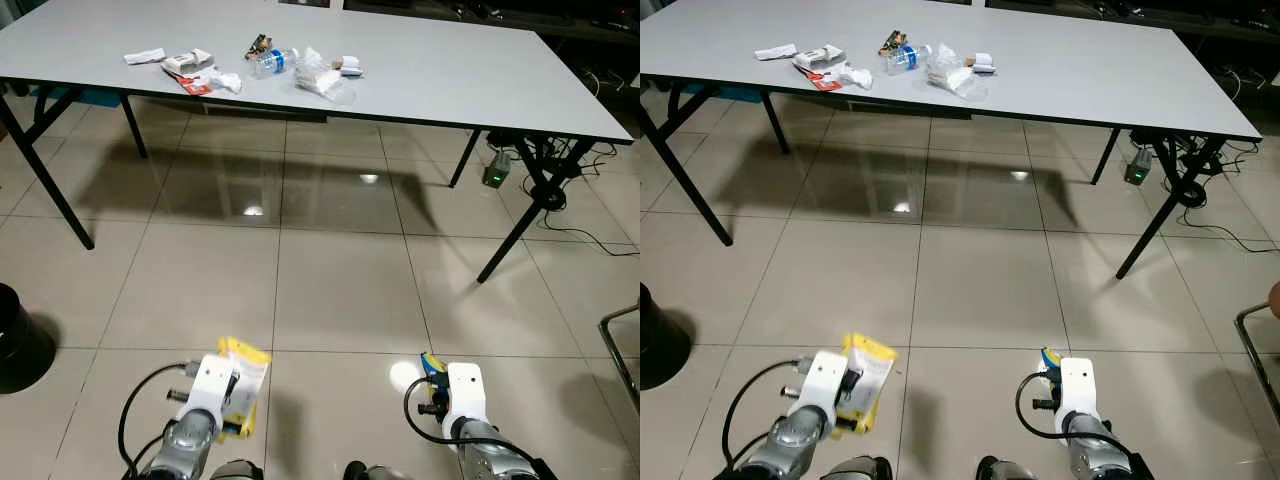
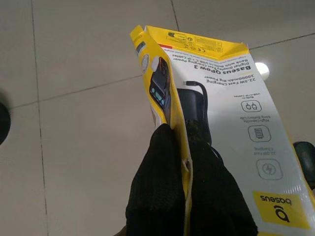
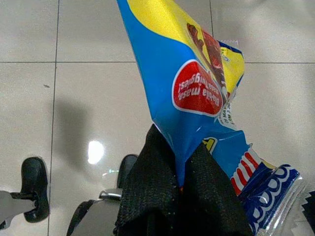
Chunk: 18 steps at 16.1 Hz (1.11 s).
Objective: Picking trash to rubbish bin
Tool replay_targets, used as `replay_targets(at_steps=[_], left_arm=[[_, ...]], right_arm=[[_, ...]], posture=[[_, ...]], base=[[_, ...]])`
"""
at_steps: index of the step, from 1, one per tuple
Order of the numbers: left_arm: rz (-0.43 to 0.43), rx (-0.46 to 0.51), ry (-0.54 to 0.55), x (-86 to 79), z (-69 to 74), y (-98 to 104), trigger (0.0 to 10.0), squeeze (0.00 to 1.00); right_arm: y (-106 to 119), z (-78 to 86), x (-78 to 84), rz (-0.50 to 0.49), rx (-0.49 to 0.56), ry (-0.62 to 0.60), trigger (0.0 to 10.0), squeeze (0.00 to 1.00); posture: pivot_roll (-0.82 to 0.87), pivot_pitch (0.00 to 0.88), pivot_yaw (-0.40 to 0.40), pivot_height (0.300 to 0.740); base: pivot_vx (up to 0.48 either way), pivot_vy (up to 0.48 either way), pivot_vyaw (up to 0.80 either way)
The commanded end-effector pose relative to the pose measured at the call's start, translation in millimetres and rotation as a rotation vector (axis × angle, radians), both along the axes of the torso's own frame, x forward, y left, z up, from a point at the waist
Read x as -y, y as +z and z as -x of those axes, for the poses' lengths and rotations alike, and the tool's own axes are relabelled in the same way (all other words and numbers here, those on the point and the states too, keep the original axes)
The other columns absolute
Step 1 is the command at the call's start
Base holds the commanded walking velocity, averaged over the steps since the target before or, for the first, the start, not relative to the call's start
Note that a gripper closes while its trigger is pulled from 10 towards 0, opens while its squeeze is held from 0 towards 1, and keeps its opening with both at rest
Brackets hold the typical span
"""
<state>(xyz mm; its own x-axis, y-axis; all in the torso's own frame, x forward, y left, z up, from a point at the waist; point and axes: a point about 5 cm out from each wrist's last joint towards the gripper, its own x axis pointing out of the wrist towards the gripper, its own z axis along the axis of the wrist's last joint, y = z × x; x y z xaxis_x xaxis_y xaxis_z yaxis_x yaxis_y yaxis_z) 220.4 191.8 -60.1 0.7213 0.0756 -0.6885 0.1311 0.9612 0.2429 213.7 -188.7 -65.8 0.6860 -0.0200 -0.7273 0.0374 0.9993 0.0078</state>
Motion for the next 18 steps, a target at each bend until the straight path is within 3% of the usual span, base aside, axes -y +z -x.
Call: replay_targets(at_steps=[1, 8, 18], left_arm=[[0.011, -0.014, 0.012, 2.3, 2.4, -2, 10.0, 0.0], [0.003, -0.107, 0.057, -2.7, 24.8, -16, 10.0, 0.0], [0.012, -0.101, 0.068, -0.5, 24.6, -16, 10.0, 0.0]], right_arm=[[-2, 4.2, 2.5, 0.011, -0.023, 0.001, 10.0, 0.0], [-11, 17.4, 0.1, 0.008, -0.079, -0.002, 10.0, 0.0], [-11, 17.9, 0.3, 0.031, -0.102, 0.019, 10.0, 0.0]], posture=[[0.0, 0.11, -0.075, 0.74], [0.01, 0.081, -0.063, 0.74], [0.01, 0.054, -0.062, 0.74]], base=[[0.0, 0.0, 0.0], [0.0, 0.0, 0.0], [0.0, 0.0, 0.06]])
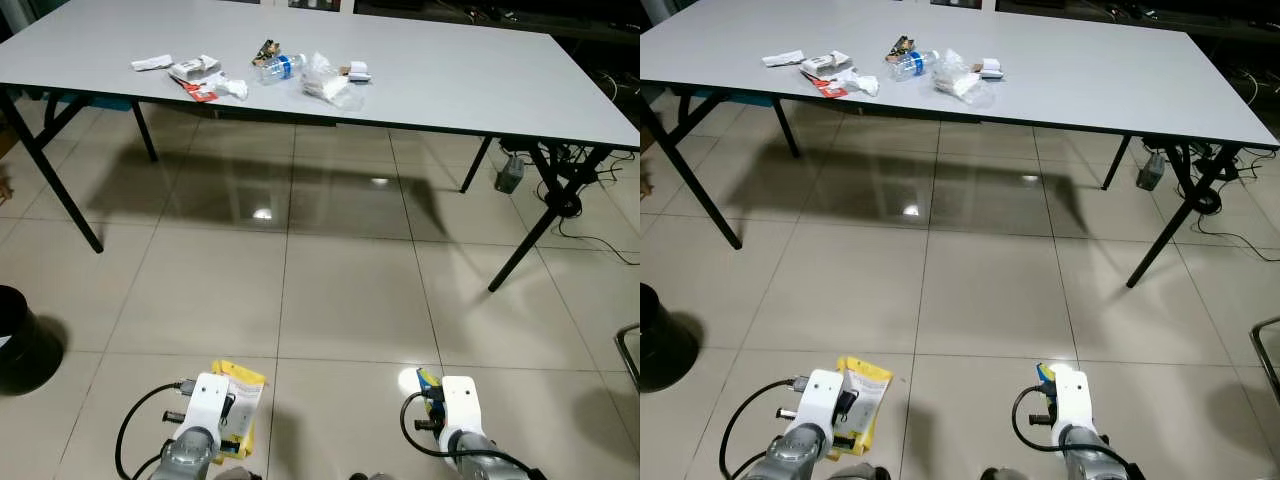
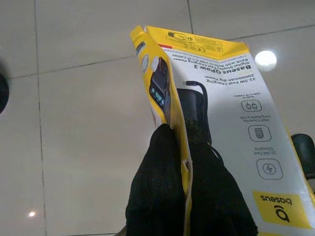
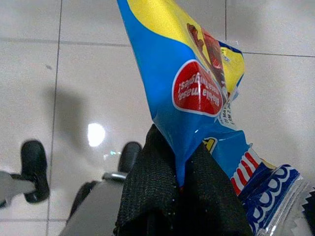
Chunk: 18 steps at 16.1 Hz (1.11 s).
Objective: Picking trash to rubbish bin
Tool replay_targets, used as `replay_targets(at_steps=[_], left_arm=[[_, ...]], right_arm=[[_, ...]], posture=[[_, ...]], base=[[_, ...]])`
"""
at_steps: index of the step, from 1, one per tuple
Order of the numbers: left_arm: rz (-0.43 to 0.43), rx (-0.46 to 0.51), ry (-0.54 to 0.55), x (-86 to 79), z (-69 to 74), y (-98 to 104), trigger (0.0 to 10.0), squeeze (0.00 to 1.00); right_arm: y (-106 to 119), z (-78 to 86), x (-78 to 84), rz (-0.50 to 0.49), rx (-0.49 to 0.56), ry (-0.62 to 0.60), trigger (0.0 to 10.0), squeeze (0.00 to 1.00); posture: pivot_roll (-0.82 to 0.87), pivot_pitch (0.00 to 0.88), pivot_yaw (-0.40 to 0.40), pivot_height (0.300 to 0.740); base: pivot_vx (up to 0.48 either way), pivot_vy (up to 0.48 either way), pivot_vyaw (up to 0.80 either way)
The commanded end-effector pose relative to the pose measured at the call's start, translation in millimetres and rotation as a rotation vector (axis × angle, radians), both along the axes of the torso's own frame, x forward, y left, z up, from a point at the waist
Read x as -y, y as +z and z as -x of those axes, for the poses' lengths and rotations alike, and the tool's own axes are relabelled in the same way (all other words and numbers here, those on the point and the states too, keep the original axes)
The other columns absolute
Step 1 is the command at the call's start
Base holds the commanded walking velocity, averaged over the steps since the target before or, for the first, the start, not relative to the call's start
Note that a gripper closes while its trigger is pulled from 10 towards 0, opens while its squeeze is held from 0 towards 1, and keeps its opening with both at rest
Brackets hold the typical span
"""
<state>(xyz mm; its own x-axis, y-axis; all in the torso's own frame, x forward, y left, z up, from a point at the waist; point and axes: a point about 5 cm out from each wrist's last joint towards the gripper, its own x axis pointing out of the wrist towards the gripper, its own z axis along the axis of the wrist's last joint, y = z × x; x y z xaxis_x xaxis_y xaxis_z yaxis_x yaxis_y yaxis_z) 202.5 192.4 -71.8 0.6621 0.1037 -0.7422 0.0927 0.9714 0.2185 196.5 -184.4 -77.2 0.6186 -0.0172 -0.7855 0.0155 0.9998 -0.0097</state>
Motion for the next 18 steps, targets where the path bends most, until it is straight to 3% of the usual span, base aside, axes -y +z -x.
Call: replay_targets(at_steps=[1, 10, 18], left_arm=[[-0.006, -0.025, 0.009, 0.2, 6.4, -3.8, 10.0, 0.0], [-0.008, -0.004, 0.035, -1.6, 0.2, -0.2, 10.0, 0.0], [0.001, -0.015, 0.046, -1.7, 4.5, -2.6, 10.0, 0.0]], right_arm=[[-0.4, 1.3, 5.4, 0.033, -0.019, 0.006, 10.0, 0.0], [1.1, -2.3, 3.8, 0.034, -0.014, 0.01, 10.0, 0.0], [0.2, -0.6, 2.7, 0.033, -0.017, 0.016, 10.0, 0.0]], posture=[[0.02, 0.052, -0.063, 0.74], [0.02, 0.066, -0.067, 0.74], [0.02, 0.071, -0.066, 0.74]], base=[[0.0, 0.0, 0.8], [0.0, 0.0, 0.8], [0.0, 0.0, 0.8]])
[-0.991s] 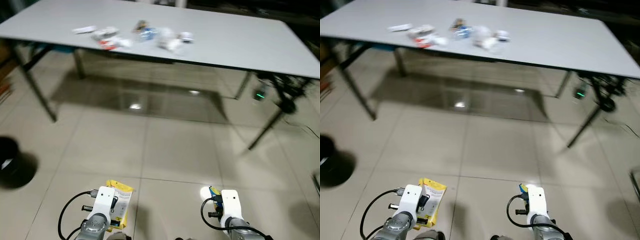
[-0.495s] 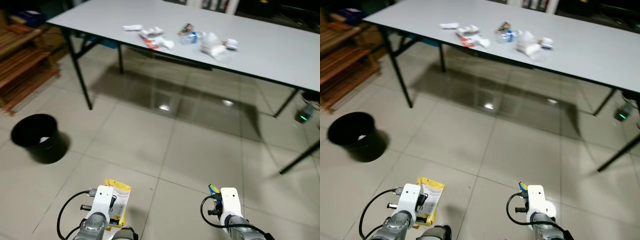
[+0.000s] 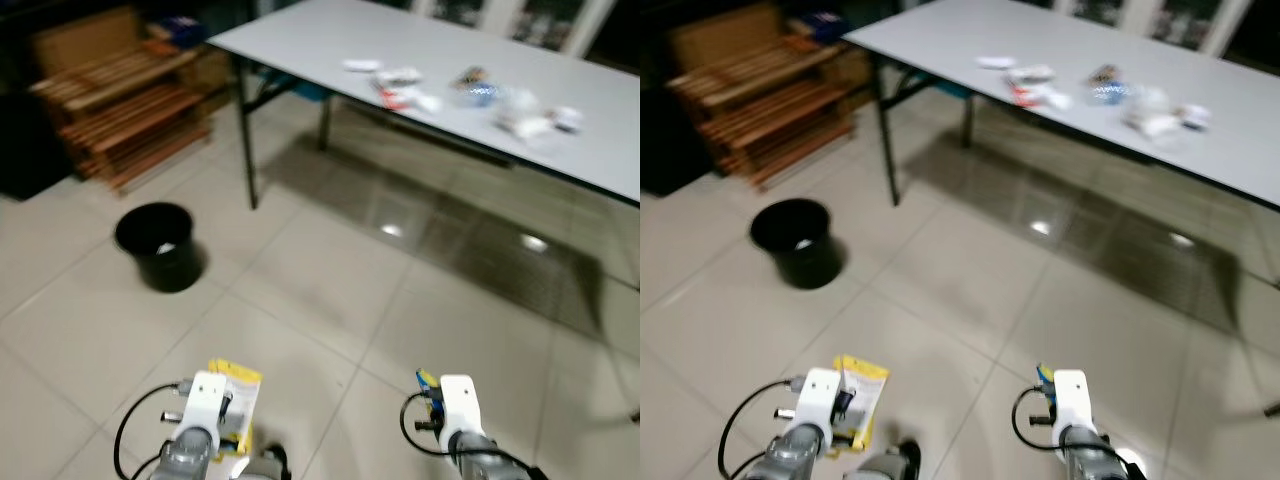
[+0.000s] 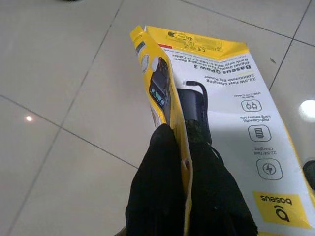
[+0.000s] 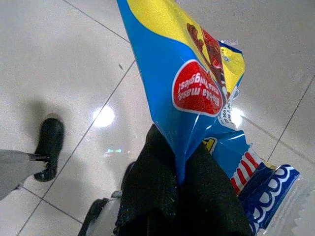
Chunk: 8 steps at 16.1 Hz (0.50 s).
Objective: Picking trash to rubbish bin
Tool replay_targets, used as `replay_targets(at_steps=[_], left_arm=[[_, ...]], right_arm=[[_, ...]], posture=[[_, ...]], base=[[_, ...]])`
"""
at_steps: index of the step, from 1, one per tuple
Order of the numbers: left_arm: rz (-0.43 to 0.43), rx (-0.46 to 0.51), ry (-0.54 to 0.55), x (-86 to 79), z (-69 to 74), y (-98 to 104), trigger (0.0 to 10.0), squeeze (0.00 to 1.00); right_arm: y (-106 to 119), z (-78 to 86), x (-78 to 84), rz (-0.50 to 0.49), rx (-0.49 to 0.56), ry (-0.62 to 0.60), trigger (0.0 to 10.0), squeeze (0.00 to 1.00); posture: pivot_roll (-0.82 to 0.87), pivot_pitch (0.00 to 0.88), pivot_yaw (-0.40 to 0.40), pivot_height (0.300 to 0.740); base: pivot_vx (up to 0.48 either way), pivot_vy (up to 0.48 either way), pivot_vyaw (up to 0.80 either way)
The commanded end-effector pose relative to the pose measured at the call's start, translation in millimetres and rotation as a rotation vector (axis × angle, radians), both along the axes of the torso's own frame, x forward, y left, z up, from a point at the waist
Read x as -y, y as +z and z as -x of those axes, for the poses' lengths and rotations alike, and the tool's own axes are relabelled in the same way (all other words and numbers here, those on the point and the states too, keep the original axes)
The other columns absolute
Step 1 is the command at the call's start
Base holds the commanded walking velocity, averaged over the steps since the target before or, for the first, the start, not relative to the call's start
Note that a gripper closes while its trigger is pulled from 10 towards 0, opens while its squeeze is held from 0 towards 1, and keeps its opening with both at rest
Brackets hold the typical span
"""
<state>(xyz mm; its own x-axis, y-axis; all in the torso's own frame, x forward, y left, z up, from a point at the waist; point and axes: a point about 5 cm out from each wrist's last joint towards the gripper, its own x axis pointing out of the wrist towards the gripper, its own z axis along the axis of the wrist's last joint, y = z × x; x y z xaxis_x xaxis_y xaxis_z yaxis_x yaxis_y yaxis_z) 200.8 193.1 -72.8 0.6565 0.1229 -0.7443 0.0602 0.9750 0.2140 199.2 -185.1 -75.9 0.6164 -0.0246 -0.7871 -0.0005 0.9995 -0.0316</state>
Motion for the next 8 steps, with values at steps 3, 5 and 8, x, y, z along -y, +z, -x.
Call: replay_targets(at_steps=[3, 5, 8], left_arm=[[-0.001, -0.014, 0.011, 0.0, 3.3, -2.0, 10.0, 0.0], [0.001, -0.014, 0.015, 0.1, 4.1, -2.4, 10.0, 0.0], [0.001, -0.014, 0.014, 0.9, 4.4, -2.6, 10.0, 0.0]], right_arm=[[-0.7, 1.6, 2.6, 0.014, -0.011, 0.001, 10.0, 0.0], [-0.9, 1.8, 2.3, 0.016, -0.012, 0.005, 10.0, 0.0], [-0.9, 1.9, 2.3, 0.016, -0.012, 0.007, 10.0, 0.0]], posture=[[0.02, 0.076, -0.069, 0.74], [0.02, 0.075, -0.071, 0.74], [0.02, 0.072, -0.071, 0.74]], base=[[0.0, 0.0, 0.8], [0.0, 0.0, 0.8], [0.0, 0.0, 0.8]])
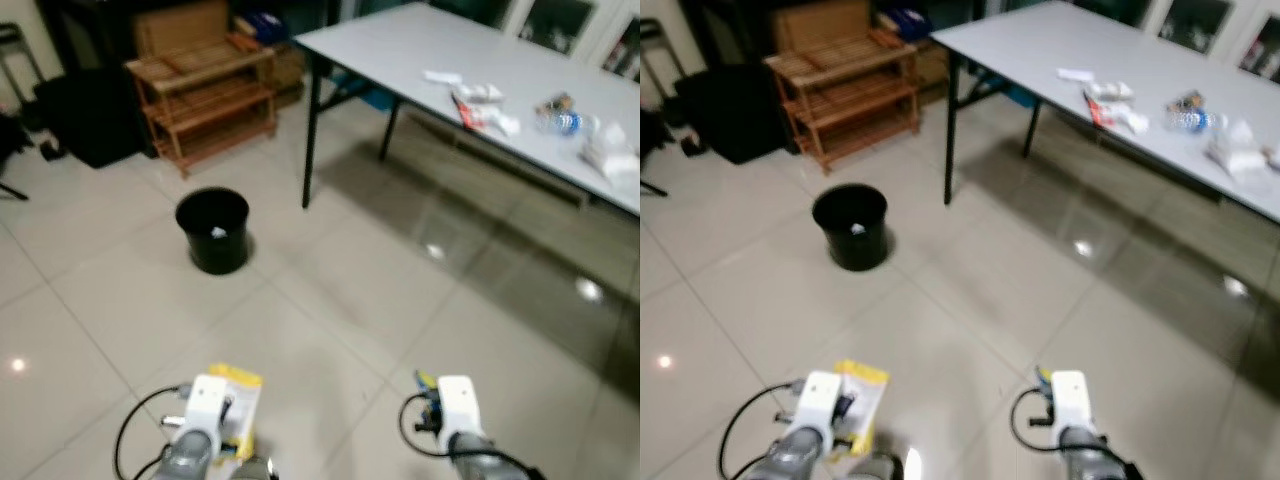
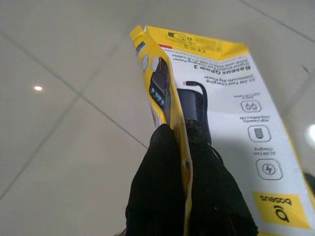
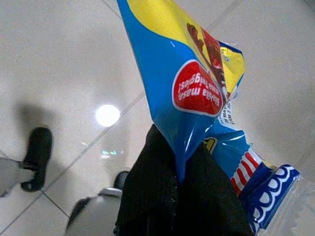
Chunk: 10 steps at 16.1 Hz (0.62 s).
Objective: Picking trash to rubbish bin
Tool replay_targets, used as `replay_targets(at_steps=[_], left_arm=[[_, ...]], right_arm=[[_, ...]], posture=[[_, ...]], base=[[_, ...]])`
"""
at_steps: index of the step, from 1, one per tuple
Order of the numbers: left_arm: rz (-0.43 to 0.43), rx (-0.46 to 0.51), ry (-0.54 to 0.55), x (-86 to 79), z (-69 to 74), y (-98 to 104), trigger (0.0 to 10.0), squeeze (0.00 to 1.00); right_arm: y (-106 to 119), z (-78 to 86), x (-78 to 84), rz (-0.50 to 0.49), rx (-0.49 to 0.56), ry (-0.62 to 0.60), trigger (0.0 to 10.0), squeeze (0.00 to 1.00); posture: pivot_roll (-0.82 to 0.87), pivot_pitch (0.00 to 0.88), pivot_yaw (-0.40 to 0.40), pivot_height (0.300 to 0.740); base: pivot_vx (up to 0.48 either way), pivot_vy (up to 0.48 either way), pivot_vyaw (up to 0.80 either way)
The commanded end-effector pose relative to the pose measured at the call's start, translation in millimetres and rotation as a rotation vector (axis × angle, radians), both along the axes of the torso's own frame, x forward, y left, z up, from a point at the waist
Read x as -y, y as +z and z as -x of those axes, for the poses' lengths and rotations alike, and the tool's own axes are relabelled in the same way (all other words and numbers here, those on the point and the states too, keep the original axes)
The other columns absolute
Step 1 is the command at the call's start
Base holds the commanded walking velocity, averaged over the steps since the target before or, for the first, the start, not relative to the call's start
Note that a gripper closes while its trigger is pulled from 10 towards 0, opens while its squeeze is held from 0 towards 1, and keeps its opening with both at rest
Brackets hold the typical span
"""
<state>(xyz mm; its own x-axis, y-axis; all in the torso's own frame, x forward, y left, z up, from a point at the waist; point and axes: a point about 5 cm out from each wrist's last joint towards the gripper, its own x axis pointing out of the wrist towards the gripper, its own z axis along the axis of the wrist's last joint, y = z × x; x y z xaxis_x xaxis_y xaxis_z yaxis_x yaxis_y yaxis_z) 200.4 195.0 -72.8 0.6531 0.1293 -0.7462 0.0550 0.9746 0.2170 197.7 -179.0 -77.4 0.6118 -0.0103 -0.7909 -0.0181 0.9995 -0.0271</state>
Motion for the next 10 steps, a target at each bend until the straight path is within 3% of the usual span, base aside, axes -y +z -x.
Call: replay_targets(at_steps=[1, 4, 10], left_arm=[[0.006, -0.005, 0.005, 3.2, 2.9, -1.9, 10.0, 0.0], [0.009, 0.023, -0.005, 6.1, -6.2, 2.8, 10.0, 0.0], [0.015, 0.013, -0.01, 8.2, -3.4, 0.9, 10.0, 0.0]], right_arm=[[0.7, 0.3, 8.6, 0.021, -0.005, -0.011, 10.0, 0.0], [0.7, 0.4, 9.0, 0.024, -0.005, -0.008, 10.0, 0.0], [0.1, 1.2, 7.2, 0.031, -0.007, 0.013, 10.0, 0.0]], posture=[[0.02, 0.072, -0.071, 0.74], [0.03, 0.063, -0.071, 0.74], [0.02, 0.045, -0.069, 0.74]], base=[[0.0, 0.0, 0.8], [0.0, 0.0, 0.8], [0.0, 0.0, 0.8]])
